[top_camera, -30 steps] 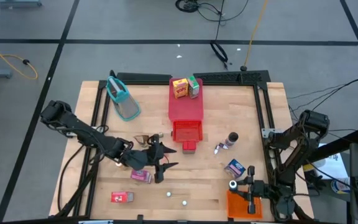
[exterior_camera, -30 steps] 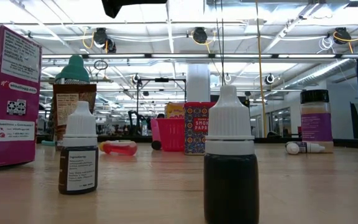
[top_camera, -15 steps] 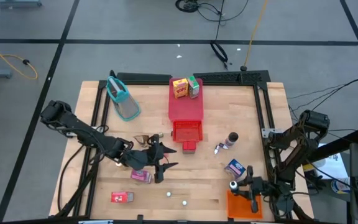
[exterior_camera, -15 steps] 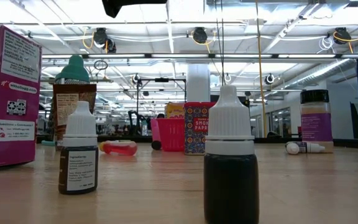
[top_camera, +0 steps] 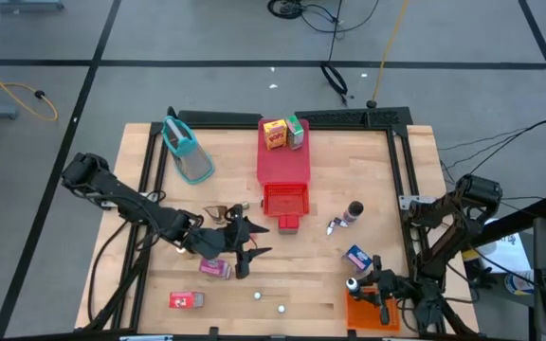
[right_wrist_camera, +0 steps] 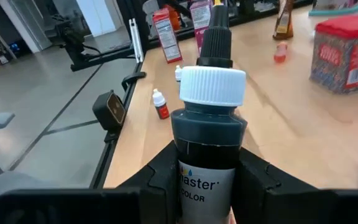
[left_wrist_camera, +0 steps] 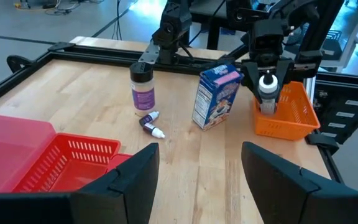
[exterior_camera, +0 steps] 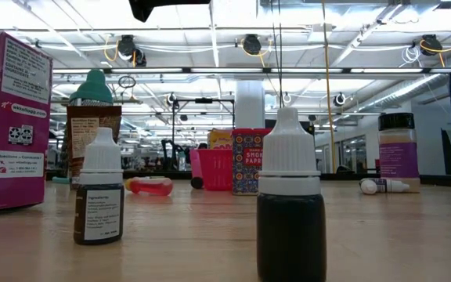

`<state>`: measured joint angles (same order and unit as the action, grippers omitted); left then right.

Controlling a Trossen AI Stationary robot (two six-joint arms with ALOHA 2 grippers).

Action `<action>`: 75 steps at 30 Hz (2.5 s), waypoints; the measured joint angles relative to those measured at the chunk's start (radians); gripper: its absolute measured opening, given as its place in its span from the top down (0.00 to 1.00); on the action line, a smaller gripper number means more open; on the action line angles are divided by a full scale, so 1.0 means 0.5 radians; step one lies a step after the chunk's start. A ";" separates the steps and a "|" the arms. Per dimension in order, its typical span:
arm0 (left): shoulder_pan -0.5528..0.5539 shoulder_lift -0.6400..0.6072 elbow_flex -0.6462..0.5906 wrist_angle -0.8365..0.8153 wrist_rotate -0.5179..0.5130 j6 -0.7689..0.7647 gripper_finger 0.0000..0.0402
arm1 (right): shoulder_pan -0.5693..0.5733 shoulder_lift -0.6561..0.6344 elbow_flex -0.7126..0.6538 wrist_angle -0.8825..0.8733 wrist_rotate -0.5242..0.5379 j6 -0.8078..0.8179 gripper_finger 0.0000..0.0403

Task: Pick & Place Kitchen Items
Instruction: Put the black food coloring bottle into the orange bin, then put the blue cereal box into the pink bin

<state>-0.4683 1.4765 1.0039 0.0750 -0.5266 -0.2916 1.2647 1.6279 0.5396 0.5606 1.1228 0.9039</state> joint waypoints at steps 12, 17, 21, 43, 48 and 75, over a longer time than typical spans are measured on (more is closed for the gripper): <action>0.000 0.000 0.000 0.009 0.001 0.000 0.43 | -0.032 0.056 0.000 0.096 -0.104 -0.015 0.74; 0.000 0.000 0.000 0.009 0.001 -0.001 0.43 | -0.032 0.056 0.000 0.098 -0.104 -0.029 0.66; 0.000 0.000 0.000 0.009 0.001 -0.001 0.43 | -0.032 0.056 0.000 0.098 -0.108 -0.029 0.63; 0.000 0.000 0.000 0.009 0.001 -0.007 0.43 | -0.030 0.056 0.000 0.218 -0.157 -0.159 0.55; 0.000 0.000 0.000 0.009 0.001 -0.011 0.43 | -0.030 0.056 0.000 0.211 -0.158 -0.158 0.52; 0.000 0.000 0.000 0.009 0.002 0.002 0.43 | -0.030 -0.456 0.000 0.235 -0.038 -0.866 0.54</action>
<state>-0.4683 1.4765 1.0039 0.0795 -0.5259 -0.2905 1.2495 1.4000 0.5396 0.6780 1.1037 0.4711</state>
